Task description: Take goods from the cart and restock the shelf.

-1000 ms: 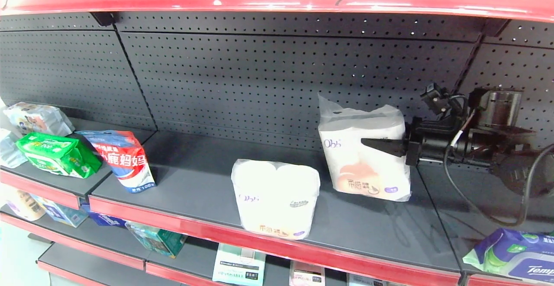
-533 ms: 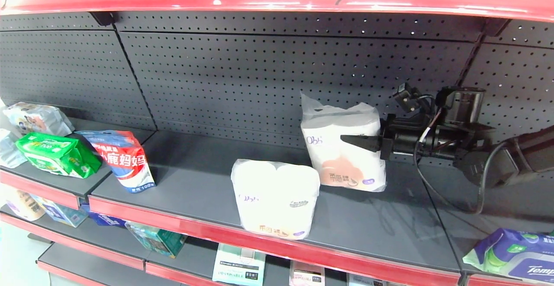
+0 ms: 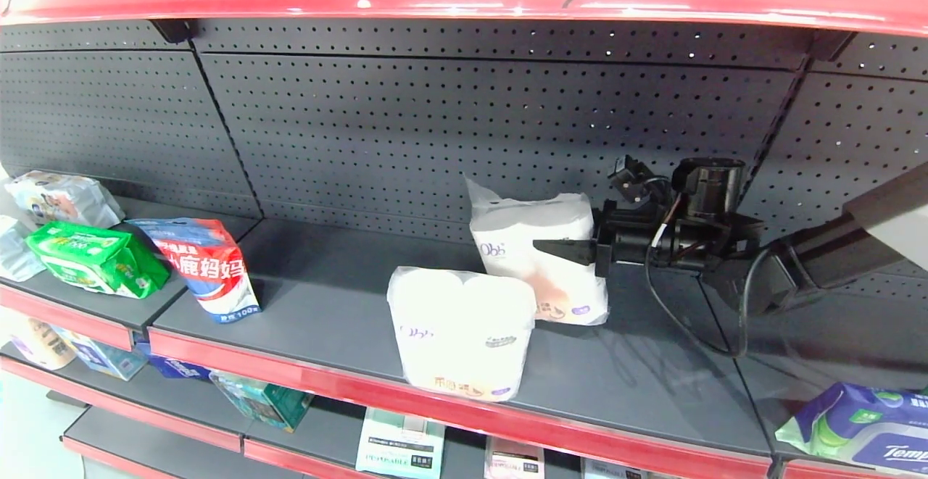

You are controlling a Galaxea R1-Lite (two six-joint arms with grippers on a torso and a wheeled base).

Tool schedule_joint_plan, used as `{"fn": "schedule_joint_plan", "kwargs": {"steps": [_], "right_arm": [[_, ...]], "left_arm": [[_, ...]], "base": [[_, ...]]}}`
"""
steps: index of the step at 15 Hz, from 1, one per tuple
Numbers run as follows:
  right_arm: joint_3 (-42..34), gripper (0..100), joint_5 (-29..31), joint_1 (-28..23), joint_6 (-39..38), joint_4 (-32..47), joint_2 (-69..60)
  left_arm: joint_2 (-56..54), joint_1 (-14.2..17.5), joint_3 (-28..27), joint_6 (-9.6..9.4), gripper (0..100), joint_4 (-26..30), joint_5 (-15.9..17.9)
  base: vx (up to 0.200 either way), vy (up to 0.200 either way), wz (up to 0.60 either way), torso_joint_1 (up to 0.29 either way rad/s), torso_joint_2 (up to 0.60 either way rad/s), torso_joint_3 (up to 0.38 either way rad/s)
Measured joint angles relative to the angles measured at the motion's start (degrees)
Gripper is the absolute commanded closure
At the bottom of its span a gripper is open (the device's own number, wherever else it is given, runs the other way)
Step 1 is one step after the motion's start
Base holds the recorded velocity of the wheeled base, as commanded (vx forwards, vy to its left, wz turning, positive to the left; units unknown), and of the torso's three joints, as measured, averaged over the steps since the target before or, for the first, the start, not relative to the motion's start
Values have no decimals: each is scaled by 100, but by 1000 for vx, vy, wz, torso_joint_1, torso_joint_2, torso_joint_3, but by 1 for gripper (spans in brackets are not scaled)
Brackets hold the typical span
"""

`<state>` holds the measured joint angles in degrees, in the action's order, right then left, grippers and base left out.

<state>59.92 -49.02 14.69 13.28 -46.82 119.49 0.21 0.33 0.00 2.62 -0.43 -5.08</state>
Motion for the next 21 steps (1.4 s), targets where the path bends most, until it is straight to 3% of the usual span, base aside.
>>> {"fn": "schedule_joint_plan", "kwargs": {"steps": [4, 14, 21], "right_arm": [[-195, 100, -20, -45, 218, -15, 112], [-619, 100, -528, -424, 1752, 18, 221], [-479, 100, -488, -100, 1787, 20, 256]], "left_arm": [[0, 0, 0, 0, 0, 0, 0], [0, 0, 0, 0, 0, 0, 0], [0, -2, 0, 0, 0, 0, 2]], "base": [[0, 0, 0, 0, 0, 0], [0, 0, 0, 0, 0, 0], [0, 0, 0, 0, 0, 0]]}}
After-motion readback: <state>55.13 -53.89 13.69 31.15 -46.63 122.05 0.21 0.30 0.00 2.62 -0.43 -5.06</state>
